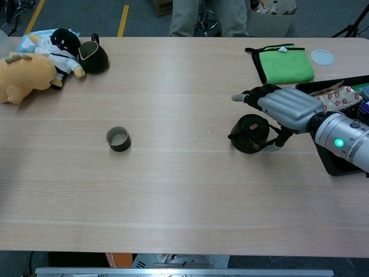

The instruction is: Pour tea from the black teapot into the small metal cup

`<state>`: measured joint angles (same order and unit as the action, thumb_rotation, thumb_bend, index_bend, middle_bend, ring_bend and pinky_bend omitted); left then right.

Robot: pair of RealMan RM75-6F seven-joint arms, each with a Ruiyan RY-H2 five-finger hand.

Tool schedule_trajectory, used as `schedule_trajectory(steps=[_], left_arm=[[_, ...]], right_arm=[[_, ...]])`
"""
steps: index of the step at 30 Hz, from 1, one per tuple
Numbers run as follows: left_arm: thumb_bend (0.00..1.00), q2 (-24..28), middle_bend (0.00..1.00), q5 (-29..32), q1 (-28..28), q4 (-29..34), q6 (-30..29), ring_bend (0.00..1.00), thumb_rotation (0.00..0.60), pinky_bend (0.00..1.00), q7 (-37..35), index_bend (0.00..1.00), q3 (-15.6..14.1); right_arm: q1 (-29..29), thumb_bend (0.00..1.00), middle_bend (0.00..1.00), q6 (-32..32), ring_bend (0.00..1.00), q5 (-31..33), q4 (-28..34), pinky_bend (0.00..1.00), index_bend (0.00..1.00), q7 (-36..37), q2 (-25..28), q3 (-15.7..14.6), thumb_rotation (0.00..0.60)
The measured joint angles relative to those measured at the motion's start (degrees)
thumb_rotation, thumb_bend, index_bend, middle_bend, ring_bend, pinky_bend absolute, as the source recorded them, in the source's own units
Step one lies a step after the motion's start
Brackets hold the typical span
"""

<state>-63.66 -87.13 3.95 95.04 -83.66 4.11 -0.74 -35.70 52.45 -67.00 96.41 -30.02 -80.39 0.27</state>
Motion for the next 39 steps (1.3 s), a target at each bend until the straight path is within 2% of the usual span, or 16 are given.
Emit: schedule_trajectory(steps=[15,20,22,27,30,39], left_arm=[[0.29,0.1,0.14,0.3,-0.2,-0.8,0.1,0.11,0.6,0.08,-1.2,0.16,0.0],[0.29,0.3,0.14,0.5,-0.5,-0.9,0.0,0.11,0.6,0.08,-1.3,0.16,-0.1],[0.29,0.3,0.14,0.7,-0.6,-1.0,0.0,0.11,0.6,0.08,-1.4,0.16,-0.1],[0.29,0.1,0.14,0.4,-0.4,-1.0,0.3,0.11,0.6,0.08,-1.3,0.16,-0.1],[0.29,-0.1,0.14,0.2,-0.2,-0.9,0.5,0.11,0.6,0.08,-1.2,0.16,-0.2],[0.29,-0.2,0.14,-0.3,-0.2,-0.5,0.4,0.11,0.6,0.08,-0.9,0.16,-0.4]], right_arm=[[-3.8,0.0,0.08,0.1,0.01,9.4,-3.3,0.04,0.0,-5.3,-6.1,3.8,0.6],[-4.4,0.0,0.14,0.1,0.03,10.8,-2.7,0.04,0.0,-5.3,-5.4,4.0,0.6],[-4.2,0.0,0.18,0.1,0.07,10.6,-1.7,0.04,0.03,-4.8,-4.3,3.7,0.6],[-3.1,0.0,0.3,-0.2,0.21,8.6,1.6,0.04,0.2,-1.3,-0.7,2.2,0.6],[-2.3,0.0,0.35,-0.2,0.27,6.5,3.1,0.04,0.26,0.6,1.2,1.2,0.6],[-0.5,0.0,0.39,0.2,0.31,2.0,5.5,0.04,0.33,4.6,4.0,-1.1,0.6]])
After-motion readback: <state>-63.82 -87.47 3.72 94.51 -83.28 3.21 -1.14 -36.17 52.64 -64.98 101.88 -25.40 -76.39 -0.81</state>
